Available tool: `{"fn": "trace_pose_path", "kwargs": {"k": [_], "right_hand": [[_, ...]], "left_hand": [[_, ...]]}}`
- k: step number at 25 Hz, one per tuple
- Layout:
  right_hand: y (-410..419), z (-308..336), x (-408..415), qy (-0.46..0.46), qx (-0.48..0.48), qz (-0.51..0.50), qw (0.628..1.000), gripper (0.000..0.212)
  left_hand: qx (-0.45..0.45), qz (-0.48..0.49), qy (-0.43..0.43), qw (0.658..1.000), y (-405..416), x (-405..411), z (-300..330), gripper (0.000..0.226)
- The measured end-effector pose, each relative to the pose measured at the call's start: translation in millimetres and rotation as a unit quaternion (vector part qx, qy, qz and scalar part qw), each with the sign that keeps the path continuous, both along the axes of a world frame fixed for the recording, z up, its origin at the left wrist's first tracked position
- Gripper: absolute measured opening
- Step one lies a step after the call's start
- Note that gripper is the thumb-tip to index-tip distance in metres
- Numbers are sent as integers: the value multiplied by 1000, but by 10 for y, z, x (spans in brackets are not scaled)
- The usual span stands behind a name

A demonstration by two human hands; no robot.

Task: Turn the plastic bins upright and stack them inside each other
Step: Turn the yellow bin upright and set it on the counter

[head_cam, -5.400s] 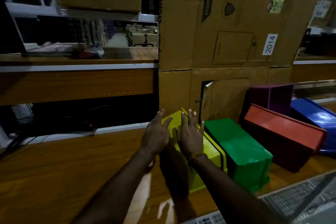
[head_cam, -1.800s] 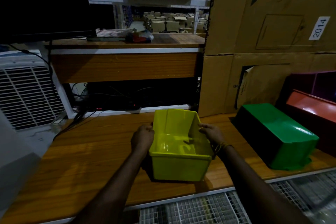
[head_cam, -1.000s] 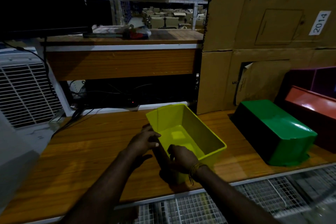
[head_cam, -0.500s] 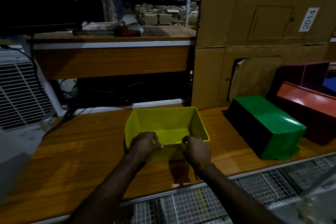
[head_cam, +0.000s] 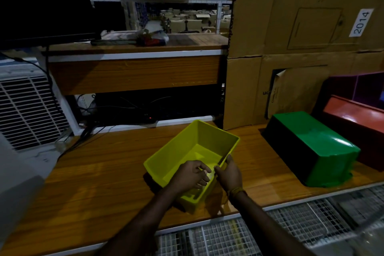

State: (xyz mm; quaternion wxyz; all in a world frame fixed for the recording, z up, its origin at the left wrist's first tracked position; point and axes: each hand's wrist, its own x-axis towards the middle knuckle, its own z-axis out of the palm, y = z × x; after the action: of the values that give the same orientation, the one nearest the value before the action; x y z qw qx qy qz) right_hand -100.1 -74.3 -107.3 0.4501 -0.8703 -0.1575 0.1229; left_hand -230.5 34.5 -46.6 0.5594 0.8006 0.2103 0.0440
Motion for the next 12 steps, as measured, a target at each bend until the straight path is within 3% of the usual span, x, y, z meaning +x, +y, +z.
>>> {"fn": "trace_pose_path", "kwargs": {"k": [2, 4, 5, 7, 12], "right_hand": [[-23, 170, 80, -4, -6, 4, 1000, 51], [-95, 347, 155, -18, -2, 0, 1000, 47], [-135, 412, 193, -24, 3, -5, 1000, 45], [-217, 495, 232, -31, 15, -21, 999, 42], [-281, 493, -38, -32, 39, -52, 997, 37]], "left_hand": [[157, 41, 14, 987, 104, 9, -9, 14], [339, 117, 47, 932, 224, -35, 12, 16], [388, 143, 69, 908, 287, -62, 17, 20], [397, 167, 118, 895, 444, -113, -14, 26], [271, 128, 96, 949, 649, -63, -99, 26]]}}
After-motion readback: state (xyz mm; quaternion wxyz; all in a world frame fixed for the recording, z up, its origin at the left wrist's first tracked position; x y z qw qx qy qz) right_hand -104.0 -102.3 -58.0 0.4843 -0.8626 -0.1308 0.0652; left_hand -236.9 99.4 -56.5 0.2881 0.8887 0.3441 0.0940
